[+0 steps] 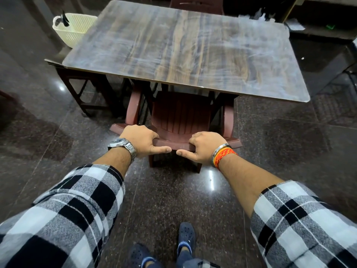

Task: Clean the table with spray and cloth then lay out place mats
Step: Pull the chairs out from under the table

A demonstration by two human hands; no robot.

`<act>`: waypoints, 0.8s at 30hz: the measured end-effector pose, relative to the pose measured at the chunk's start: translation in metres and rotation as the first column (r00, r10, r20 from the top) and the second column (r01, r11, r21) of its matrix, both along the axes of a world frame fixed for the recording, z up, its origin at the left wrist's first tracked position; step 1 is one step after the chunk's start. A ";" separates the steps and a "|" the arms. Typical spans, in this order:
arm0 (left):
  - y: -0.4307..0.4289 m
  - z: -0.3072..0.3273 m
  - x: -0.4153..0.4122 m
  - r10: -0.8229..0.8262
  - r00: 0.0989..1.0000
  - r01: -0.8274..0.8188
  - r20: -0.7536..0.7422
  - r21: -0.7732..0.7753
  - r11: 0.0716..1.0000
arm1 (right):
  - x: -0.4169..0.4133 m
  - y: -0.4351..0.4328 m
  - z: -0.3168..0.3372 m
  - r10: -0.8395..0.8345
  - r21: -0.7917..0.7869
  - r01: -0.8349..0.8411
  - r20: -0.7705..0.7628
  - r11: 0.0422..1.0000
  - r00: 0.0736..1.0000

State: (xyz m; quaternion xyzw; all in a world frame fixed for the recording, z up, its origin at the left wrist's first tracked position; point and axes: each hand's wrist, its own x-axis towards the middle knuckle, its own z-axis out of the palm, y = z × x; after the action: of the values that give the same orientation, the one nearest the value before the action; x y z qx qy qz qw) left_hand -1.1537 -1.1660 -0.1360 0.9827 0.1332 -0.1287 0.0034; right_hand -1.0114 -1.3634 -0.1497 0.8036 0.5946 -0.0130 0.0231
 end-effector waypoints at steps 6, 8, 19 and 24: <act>0.002 -0.001 0.000 0.005 0.999 -0.005 -0.039 0.008 1.000 | 0.000 0.002 0.001 -0.010 -0.041 0.010 0.000 0.999 1.000; 0.002 0.001 0.001 0.008 0.998 -0.009 -0.056 -0.011 1.000 | 0.000 0.003 0.003 -0.028 -0.067 0.027 -0.014 0.997 1.000; 0.039 0.014 -0.014 0.131 0.977 -0.115 0.169 -0.102 0.988 | -0.017 0.075 0.035 -0.113 0.123 0.162 -0.335 0.979 0.935; 0.132 0.030 -0.032 0.289 0.913 -0.262 0.287 -0.129 0.956 | -0.036 0.179 0.035 -0.085 0.279 0.190 -0.348 0.941 0.933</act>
State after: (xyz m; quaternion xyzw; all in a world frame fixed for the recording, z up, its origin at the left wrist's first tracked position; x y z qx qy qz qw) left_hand -1.1853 -1.0339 -0.1064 0.9610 0.2626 0.0192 0.0848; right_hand -1.0476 -1.1839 -0.1145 0.8236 0.5263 -0.0567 -0.2037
